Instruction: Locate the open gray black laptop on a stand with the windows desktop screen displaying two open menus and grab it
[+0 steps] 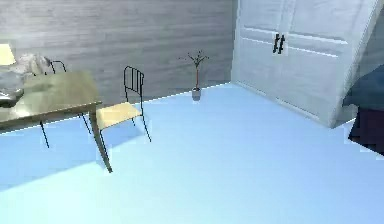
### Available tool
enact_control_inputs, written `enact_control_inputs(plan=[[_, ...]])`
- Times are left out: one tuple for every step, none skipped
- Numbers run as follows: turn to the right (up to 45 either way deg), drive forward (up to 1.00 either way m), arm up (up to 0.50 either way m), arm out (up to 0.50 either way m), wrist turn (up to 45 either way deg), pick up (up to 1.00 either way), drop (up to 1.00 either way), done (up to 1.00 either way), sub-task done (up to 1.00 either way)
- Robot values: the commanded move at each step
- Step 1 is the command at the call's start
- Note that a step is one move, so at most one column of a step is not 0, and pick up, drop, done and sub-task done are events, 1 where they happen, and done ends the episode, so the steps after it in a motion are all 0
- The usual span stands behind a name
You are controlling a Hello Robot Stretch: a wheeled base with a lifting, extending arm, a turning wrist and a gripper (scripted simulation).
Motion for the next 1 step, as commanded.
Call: enact_control_inputs(plan=[[-45.0, 0.0, 0.0, 0.0, 0.0, 0.0, 0.0, 0.0, 0.0]])
